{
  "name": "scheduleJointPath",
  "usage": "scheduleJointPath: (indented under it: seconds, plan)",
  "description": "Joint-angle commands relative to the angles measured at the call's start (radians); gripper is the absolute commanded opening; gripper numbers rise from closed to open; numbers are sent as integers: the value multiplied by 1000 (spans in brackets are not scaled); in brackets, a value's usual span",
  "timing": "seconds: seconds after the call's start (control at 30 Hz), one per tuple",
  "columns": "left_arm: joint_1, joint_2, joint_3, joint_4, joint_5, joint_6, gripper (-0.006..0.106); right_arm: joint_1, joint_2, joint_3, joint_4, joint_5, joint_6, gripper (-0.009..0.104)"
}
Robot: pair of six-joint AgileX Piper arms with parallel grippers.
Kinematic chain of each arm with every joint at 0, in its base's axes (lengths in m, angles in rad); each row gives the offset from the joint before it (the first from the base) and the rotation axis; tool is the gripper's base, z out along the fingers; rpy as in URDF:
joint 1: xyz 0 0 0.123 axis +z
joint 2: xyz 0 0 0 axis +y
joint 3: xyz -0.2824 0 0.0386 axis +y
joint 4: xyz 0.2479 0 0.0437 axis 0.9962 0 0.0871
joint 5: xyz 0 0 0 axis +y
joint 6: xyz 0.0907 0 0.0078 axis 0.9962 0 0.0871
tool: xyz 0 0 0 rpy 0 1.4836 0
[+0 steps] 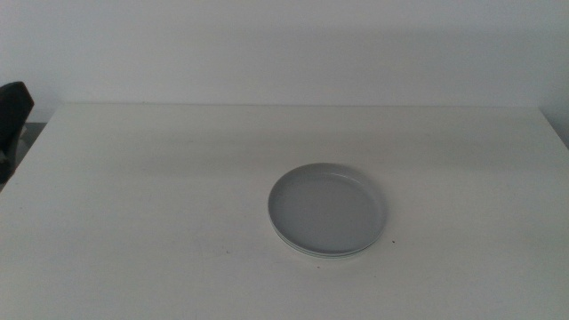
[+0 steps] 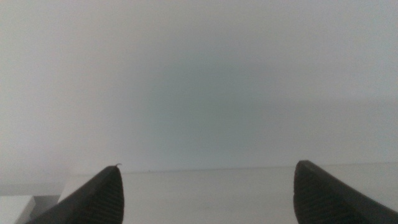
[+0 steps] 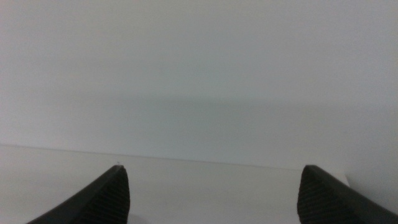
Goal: Stack the three bowls on top of each other.
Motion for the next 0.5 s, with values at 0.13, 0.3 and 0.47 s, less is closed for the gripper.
scheduleJointPath:
  seconds: [0.13,0.3,0.47]
  plan:
    - [-1,-4,4,7,8,3,94,-6,-4,6,-3,-1,11,93]
    - [-1,-4,4,82,8,3,94,-6,-4,6,-3,-1,11,93]
    - [-1,-13,4,379,29,-310,94,-6,-4,6,-3,-1,11,93]
